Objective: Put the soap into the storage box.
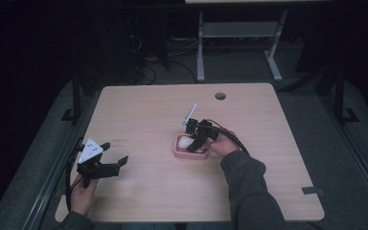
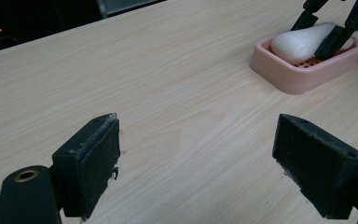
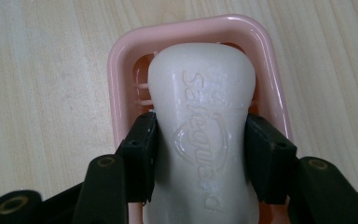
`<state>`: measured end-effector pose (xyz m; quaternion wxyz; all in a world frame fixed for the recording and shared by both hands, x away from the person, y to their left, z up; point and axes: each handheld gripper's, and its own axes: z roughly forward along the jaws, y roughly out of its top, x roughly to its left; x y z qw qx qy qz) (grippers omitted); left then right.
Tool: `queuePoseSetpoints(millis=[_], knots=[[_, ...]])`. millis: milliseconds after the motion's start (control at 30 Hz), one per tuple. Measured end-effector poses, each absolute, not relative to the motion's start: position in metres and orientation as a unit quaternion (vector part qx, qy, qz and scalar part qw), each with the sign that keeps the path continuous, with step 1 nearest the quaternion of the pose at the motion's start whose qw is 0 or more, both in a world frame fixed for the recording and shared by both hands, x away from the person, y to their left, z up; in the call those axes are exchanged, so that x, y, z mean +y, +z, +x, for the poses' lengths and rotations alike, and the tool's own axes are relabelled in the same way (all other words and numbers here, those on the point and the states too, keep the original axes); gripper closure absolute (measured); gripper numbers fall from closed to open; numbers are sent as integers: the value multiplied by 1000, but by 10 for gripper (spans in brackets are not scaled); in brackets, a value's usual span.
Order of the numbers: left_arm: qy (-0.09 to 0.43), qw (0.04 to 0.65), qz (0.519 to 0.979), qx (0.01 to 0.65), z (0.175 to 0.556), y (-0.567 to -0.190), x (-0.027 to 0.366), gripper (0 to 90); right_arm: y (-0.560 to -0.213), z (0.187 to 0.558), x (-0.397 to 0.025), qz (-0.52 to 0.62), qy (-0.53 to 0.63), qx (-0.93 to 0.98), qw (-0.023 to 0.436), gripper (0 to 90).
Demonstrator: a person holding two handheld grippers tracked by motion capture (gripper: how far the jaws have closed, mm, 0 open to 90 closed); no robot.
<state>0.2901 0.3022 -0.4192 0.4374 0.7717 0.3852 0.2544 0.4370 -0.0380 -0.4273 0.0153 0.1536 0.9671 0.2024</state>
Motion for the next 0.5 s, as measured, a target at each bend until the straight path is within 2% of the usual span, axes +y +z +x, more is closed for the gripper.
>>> queuePoseSetpoints(millis=[500], knots=[[254,436,774,383,290,-419,301,143,-428,434,-39,153,208,966,19,469]])
